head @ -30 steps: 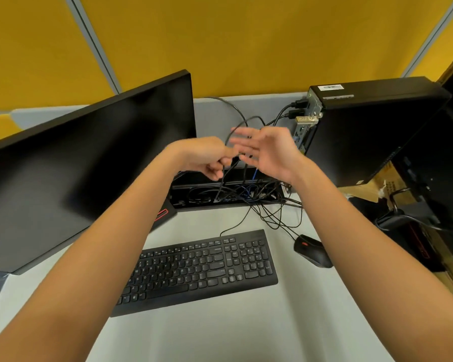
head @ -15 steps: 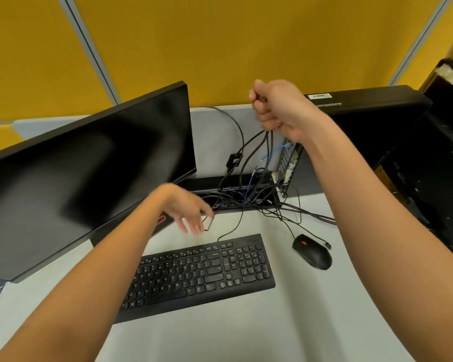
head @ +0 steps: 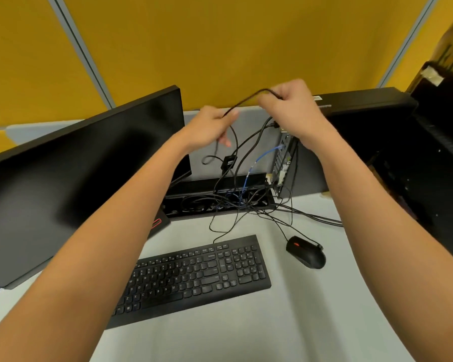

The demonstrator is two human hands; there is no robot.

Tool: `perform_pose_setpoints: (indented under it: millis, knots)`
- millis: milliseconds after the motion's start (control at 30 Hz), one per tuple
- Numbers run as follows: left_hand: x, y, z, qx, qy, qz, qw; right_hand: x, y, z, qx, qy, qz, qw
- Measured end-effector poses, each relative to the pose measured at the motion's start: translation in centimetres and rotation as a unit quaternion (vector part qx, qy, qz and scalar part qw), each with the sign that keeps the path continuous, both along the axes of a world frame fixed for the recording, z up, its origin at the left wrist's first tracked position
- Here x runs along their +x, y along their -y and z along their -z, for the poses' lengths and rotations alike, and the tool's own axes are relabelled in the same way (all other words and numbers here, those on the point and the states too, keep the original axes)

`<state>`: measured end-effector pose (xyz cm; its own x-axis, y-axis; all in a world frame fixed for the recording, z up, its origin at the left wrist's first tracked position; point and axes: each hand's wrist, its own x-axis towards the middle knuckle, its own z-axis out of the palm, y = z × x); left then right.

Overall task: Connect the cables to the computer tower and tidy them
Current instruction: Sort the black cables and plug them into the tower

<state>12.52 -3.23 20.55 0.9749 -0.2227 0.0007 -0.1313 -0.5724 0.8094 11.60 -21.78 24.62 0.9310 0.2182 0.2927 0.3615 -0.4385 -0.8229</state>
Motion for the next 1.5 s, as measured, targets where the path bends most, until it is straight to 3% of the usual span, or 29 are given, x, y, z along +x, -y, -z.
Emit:
perform_pose_setpoints:
  millis: [67,167,300,400,467,600,700,867,1000,1133,1200,1300,1400,1500]
  knots:
    - [-0.2,-2.3,2.0,0.046,0.021,-0.057,0.997,0.6,2.2,2.0,0.105,-0.019,0.079,0.991]
    - [-0.9,-5.0,5.0,0.029,0.013,-0.123,0.992,1.4,5.2,4.0,0.188,-0.015,0.207,0.960]
    - [-1.1,-3.5,4.7,-0.177,-0.045,-0.234,0.955,1.6,5.7,7.8,0.135,-0.053,0.269,0.952]
    - [-1.3,-0.9,-0.4,-0.407,-0.043,-0.199,0.890,0.9,5.1,10.8,0.023,-0.273,0.133,0.952]
    - [-1.5,0.0,-4.6,-0.481,-0.003,-0.137,0.866,0.0,4.1,12.8,-0.009,-0.371,0.011,0.929]
    - [-1.4,1.0,-10.4,-0.473,0.116,-0.070,0.871,-1.4,1.8,15.4,-0.028,-0.375,-0.131,0.917]
    - [-1.0,1.0,-10.7,-0.439,0.142,-0.091,0.883,-2.0,-0.1,16.1,-0.053,-0.414,-0.265,0.869]
    - [-0.6,0.0,-7.2,-0.410,0.092,-0.183,0.889,-1.8,-2.1,14.7,0.004,-0.386,-0.208,0.899]
    - [-0.5,-0.4,-5.6,-0.380,0.092,-0.218,0.894,-1.2,-2.3,12.5,0.000,-0.344,-0.271,0.899]
    - [-0.5,-1.3,-5.6,-0.349,0.125,-0.218,0.903,-0.3,-2.3,10.7,-0.035,-0.245,-0.125,0.961]
    - [-0.8,-1.2,-5.8,-0.345,0.132,-0.180,0.911,0.0,-2.3,9.4,-0.038,-0.181,-0.115,0.976]
    - [-1.3,-0.5,-5.7,-0.320,0.111,-0.076,0.938,-0.4,-3.4,7.0,0.002,-0.165,-0.248,0.955]
    - [-1.7,-0.3,-4.9,-0.305,0.070,0.034,0.949,-0.7,-4.7,5.8,0.002,-0.139,-0.310,0.941]
    - [-2.2,-0.8,-3.9,-0.329,0.027,0.090,0.940,-0.1,-4.6,5.8,0.107,-0.219,-0.336,0.910]
